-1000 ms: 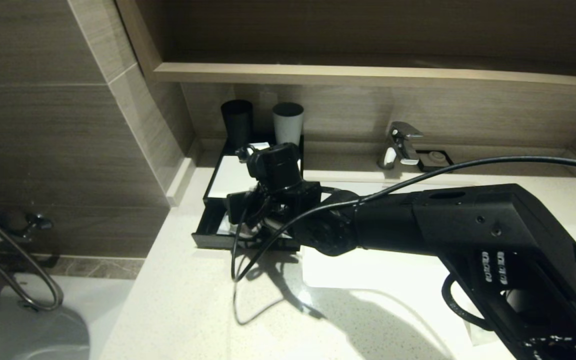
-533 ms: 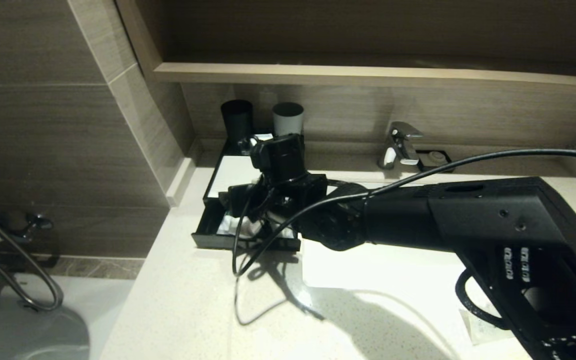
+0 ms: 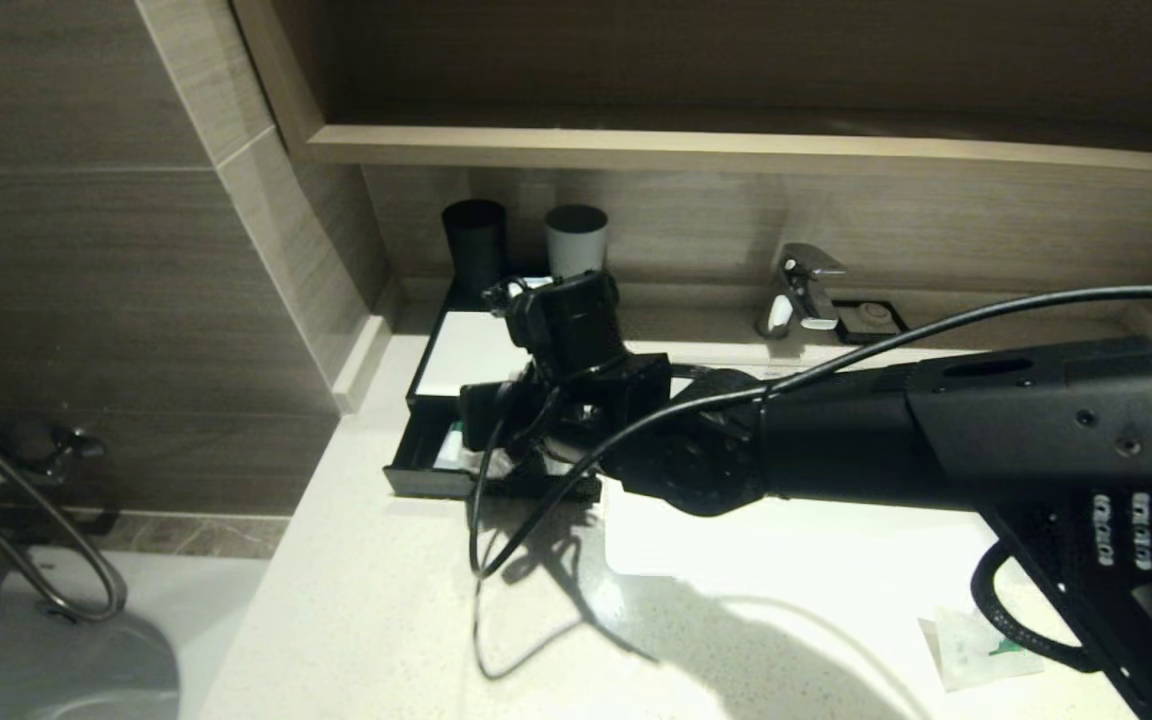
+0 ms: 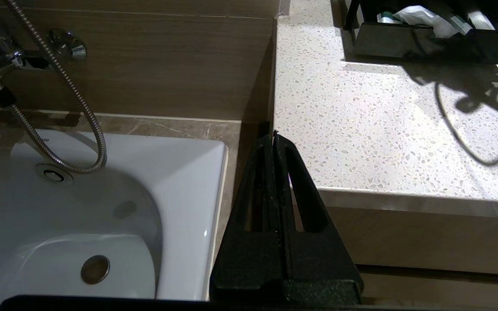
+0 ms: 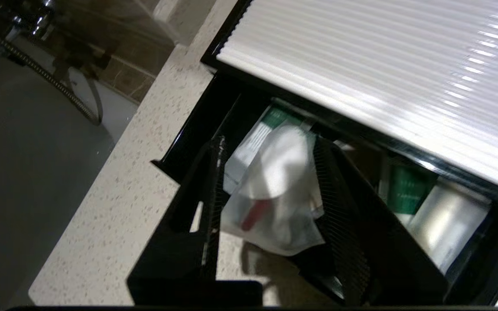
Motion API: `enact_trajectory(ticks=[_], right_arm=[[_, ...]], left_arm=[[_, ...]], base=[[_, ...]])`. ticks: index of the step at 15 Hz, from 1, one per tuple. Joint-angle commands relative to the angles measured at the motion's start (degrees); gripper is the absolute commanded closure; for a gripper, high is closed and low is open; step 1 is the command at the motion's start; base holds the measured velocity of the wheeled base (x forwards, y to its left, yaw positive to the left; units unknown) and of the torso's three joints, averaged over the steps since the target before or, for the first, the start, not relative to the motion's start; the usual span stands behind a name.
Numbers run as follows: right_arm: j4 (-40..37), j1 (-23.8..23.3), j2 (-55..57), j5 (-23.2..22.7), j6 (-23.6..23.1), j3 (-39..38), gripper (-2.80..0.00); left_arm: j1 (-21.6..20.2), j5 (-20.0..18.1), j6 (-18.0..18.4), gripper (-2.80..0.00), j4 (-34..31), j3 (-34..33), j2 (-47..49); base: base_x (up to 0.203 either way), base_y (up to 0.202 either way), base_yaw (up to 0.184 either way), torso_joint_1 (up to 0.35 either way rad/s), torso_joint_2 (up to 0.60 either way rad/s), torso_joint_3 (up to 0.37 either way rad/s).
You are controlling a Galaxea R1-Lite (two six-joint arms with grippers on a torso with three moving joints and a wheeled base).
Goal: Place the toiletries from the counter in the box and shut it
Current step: Pick up the bathroom toiletry
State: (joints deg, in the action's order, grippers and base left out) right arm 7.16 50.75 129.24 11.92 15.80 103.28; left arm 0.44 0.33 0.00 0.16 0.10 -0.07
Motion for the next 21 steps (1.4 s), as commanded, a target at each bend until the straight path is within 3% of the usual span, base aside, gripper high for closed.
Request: enact_trajectory(ticks=[1, 14, 21], right_arm=[[0.0, 1.5, -1.1, -0.1, 0.1, -1.7, 0.0], [-2.0, 3.8, -9.3, -1.2, 0.2, -15.8, 0.0], [-1.6, 4.8, -5.8, -2.8, 0.2, -15.1, 0.0]], left_arm=[[0.0, 0.0, 0.0, 0.0, 0.0, 0.0, 0.0], [0.0, 0.0, 0.0, 0.0, 0.0, 0.0, 0.0], [0.0, 0.0, 0.0, 0.0, 0.0, 0.0, 0.0]], base=[[0.0, 0.0, 0.0, 0.0, 0.0, 0.0], [0.0, 0.0, 0.0, 0.0, 0.0, 0.0], [0.0, 0.0, 0.0, 0.0, 0.0, 0.0]])
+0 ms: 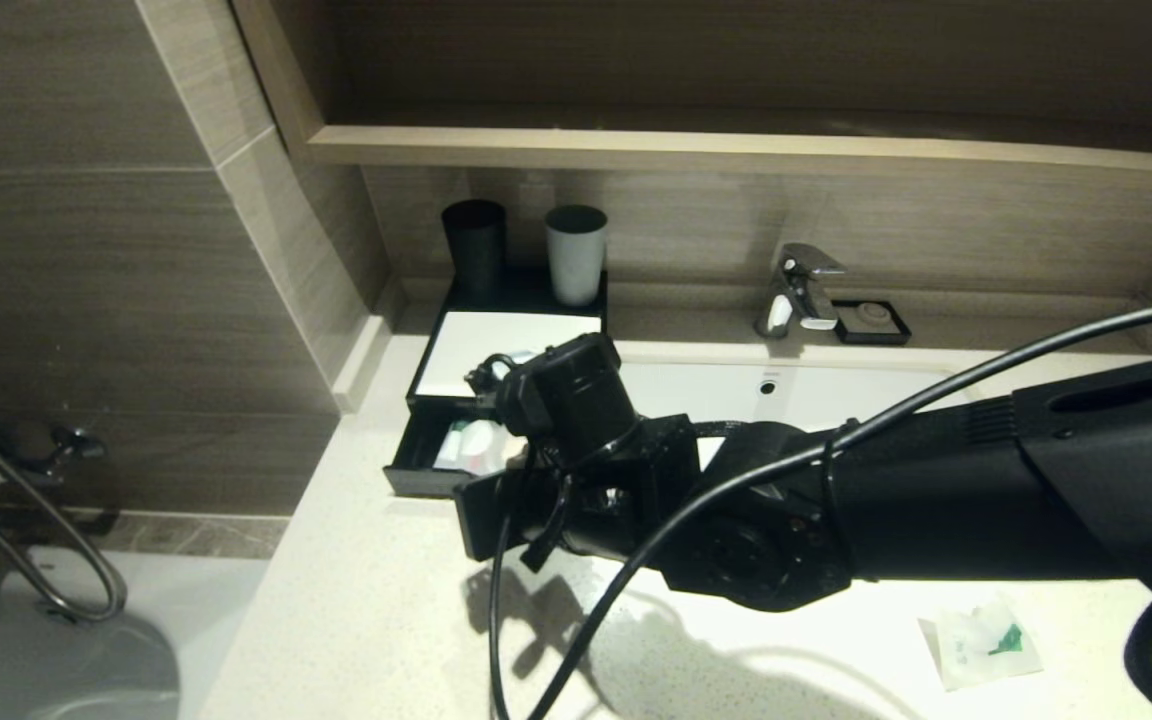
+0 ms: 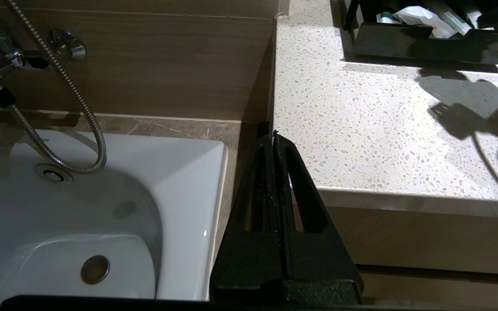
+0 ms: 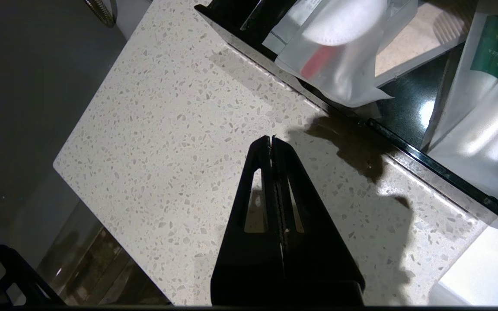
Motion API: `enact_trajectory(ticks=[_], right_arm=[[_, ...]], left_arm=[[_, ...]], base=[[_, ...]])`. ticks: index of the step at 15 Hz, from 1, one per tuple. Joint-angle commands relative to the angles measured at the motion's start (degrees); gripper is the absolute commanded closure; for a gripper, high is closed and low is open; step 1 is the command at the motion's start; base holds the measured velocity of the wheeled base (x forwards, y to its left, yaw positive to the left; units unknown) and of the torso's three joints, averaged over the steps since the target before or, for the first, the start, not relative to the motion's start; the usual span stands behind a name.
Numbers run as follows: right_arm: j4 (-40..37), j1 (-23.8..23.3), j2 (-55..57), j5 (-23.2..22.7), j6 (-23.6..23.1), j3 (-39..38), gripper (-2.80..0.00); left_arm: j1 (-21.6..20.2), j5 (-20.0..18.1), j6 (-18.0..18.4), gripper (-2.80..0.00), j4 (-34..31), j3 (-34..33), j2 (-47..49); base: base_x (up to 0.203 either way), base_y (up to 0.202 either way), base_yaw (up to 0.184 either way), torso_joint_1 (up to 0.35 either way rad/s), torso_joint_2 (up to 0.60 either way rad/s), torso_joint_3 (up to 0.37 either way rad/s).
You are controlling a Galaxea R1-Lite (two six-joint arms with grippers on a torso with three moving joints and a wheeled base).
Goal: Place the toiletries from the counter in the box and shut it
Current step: Pick up the bathroom toiletry
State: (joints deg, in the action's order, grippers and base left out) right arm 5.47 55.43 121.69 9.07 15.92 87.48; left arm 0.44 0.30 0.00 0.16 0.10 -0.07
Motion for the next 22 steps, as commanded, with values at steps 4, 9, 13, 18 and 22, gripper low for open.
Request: enact_trajectory(ticks=[4, 9, 13, 18, 22], right_arm=[[-0.3, 0.0, 5.3, 0.1, -0.1, 5.1, 0.0], [-0.4, -0.1, 6.6, 0.2, -0.1, 6.7, 0.0], [-0.3, -0.3, 7.2, 0.2, -0.1, 7.6, 0.0], [-0.4, -1.5, 8.0, 0.4, 0.0, 9.8, 0.0], [-0.3, -2.2, 8.1, 0.4, 0.0, 10.0, 0.0]], left_arm=[[0.0, 0.0, 0.0, 0.0, 0.0, 0.0, 0.0], [0.0, 0.0, 0.0, 0.0, 0.0, 0.0, 0.1], [0.0, 0.0, 0.0, 0.0, 0.0, 0.0, 0.0], [0.0, 0.0, 0.0, 0.0, 0.0, 0.0, 0.0], [0.0, 0.0, 0.0, 0.0, 0.0, 0.0, 0.0]], base=[[0.0, 0.0, 0.0, 0.0, 0.0, 0.0], [0.0, 0.0, 0.0, 0.0, 0.0, 0.0], [0.0, 0.0, 0.0, 0.0, 0.0, 0.0], [0.0, 0.0, 0.0, 0.0, 0.0, 0.0], [0.0, 0.0, 0.0, 0.0, 0.0, 0.0]])
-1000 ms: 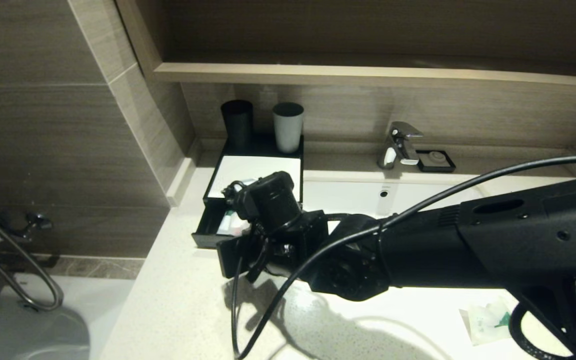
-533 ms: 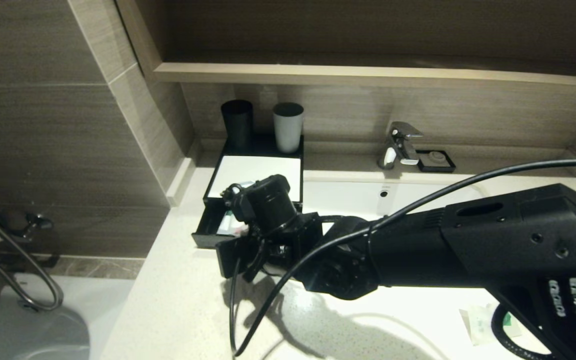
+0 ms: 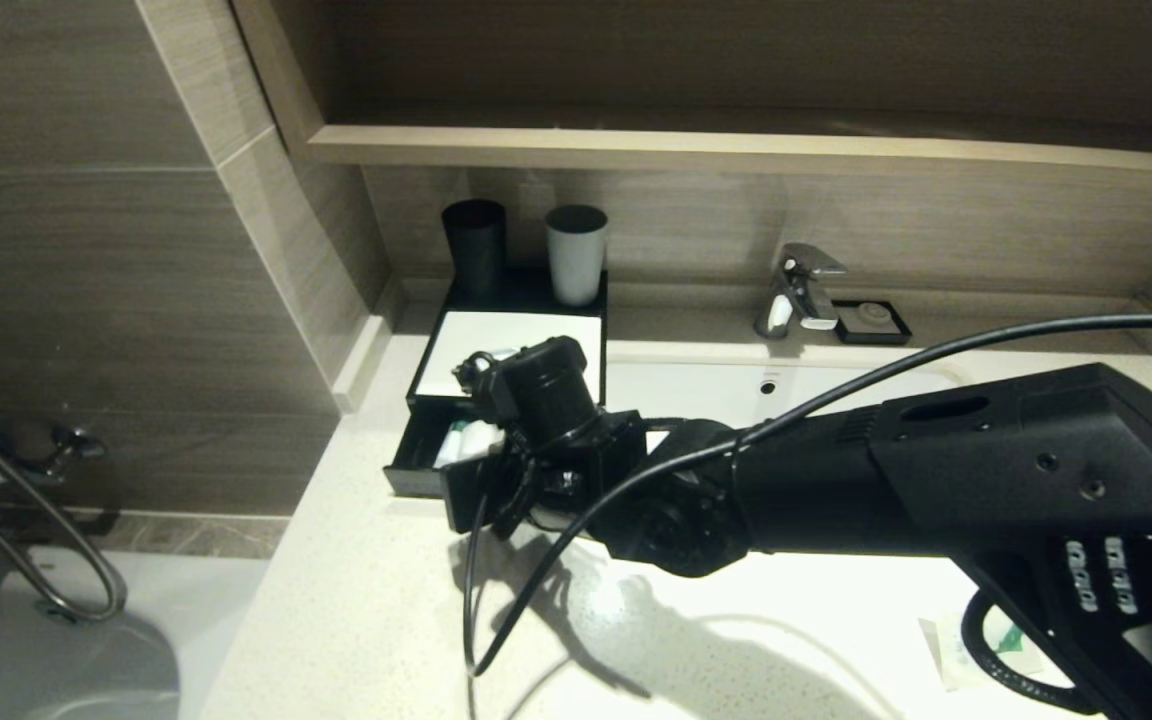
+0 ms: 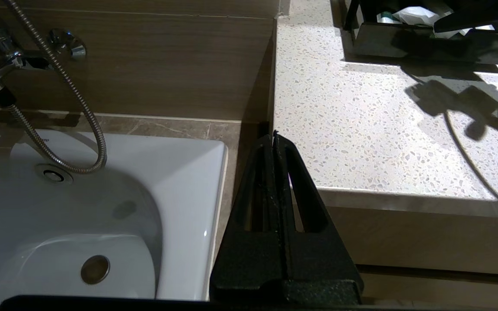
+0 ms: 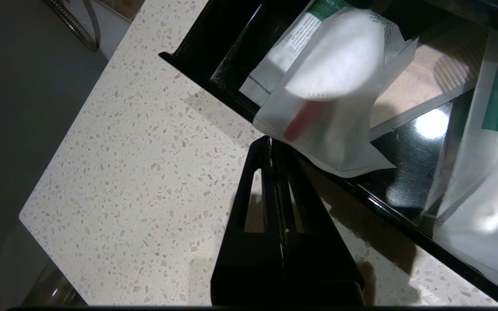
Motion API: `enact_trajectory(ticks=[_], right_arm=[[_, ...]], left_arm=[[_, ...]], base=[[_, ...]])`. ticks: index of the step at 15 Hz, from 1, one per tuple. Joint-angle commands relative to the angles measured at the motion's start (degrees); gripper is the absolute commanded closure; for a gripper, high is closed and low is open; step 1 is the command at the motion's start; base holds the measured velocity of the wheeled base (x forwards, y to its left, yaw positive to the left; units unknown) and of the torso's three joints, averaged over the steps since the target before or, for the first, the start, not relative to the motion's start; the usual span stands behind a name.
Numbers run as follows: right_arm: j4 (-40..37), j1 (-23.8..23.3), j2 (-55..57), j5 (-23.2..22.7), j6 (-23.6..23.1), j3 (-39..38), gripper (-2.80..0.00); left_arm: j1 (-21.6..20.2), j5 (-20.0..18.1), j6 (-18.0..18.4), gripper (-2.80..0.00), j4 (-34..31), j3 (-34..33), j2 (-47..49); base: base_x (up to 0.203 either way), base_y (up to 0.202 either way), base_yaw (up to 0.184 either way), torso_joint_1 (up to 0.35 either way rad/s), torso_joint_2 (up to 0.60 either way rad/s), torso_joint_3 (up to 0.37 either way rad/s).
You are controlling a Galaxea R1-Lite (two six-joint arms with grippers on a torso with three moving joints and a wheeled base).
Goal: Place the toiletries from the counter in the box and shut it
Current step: Pick up the bathroom toiletry
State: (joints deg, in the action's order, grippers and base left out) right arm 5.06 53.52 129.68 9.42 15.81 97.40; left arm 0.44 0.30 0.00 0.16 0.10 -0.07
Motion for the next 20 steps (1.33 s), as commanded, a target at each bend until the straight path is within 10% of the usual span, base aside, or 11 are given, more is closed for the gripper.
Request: enact_trajectory(ticks=[1, 20], right_arm=[[0.1, -0.6, 0.2, 0.1, 0.1, 0.4, 0.0], [-3.1, -2.4, 7.5, 0.1, 0.2, 13.3, 0.0]], left_arm=[[0.0, 0.0, 0.0, 0.0, 0.0, 0.0, 0.0], [0.0, 0.0, 0.0, 0.0, 0.0, 0.0, 0.0]], base=[[0.0, 0.0, 0.0, 0.0, 0.0, 0.0], [0.0, 0.0, 0.0, 0.0, 0.0, 0.0]])
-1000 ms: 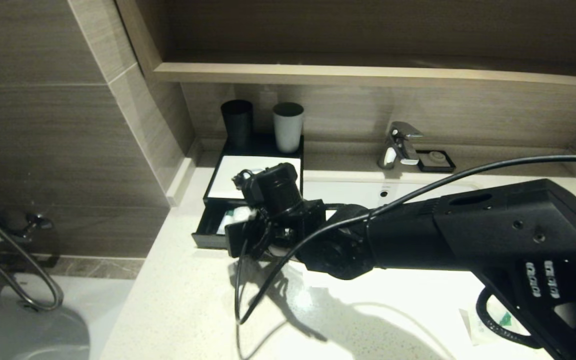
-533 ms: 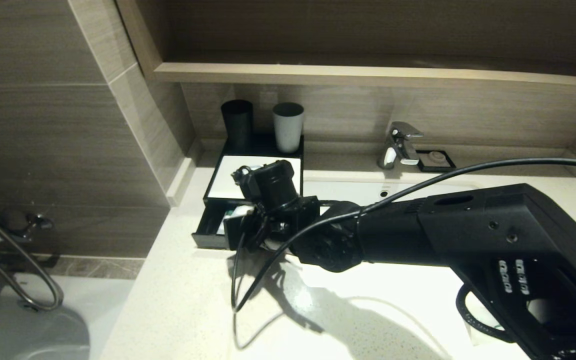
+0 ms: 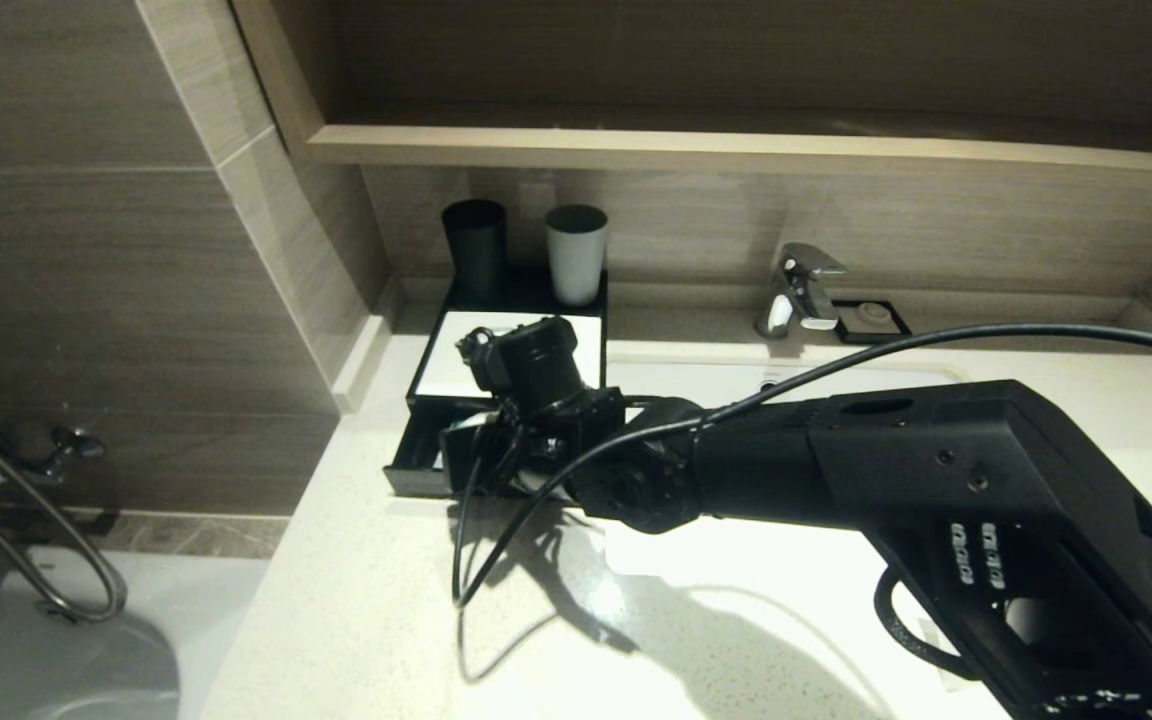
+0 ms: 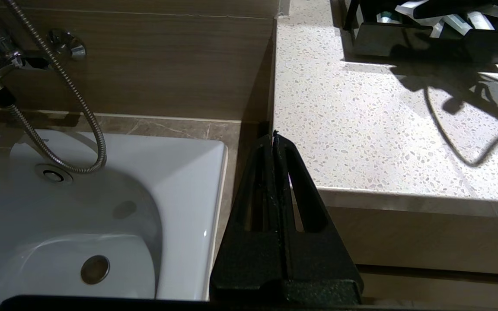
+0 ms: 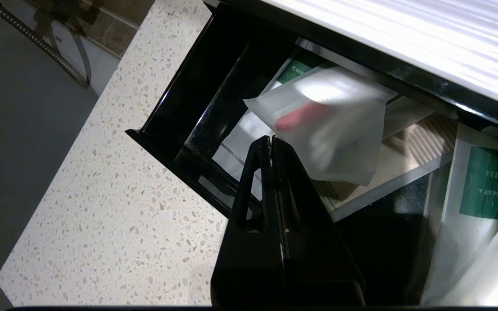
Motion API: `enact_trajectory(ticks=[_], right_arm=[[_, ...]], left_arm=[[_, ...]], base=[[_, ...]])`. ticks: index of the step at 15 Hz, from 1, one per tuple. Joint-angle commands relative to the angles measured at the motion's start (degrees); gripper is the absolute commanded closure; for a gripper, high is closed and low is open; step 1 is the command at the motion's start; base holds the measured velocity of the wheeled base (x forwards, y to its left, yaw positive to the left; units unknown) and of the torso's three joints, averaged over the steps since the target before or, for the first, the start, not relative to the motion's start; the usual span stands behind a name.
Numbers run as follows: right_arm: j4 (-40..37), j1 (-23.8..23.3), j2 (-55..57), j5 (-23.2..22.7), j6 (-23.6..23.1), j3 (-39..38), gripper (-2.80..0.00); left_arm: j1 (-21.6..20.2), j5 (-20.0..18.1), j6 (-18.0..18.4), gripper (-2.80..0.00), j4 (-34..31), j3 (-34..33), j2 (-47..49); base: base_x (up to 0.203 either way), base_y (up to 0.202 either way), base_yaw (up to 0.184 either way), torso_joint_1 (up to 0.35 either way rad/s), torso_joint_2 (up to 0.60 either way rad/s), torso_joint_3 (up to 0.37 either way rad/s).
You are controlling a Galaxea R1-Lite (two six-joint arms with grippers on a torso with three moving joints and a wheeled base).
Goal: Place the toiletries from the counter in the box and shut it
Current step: Pick up the bathroom toiletry
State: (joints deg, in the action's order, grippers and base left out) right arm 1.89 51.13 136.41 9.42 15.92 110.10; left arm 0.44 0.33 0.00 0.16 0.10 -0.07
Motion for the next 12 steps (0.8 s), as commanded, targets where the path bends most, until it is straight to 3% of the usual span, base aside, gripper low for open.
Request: enact_trajectory(ticks=[1, 12], right_arm=[[0.0, 0.1, 0.4, 0.1, 0.1, 0.6, 0.0], [0.1, -0.6, -8.1, 0.0, 2.8, -1.2, 0.0]], left_arm=[[0.0, 0.0, 0.0, 0.0, 0.0, 0.0, 0.0], [0.0, 0.0, 0.0, 0.0, 0.0, 0.0, 0.0]], base=[[0.0, 0.0, 0.0, 0.0, 0.0, 0.0], [0.0, 0.0, 0.0, 0.0, 0.0, 0.0]])
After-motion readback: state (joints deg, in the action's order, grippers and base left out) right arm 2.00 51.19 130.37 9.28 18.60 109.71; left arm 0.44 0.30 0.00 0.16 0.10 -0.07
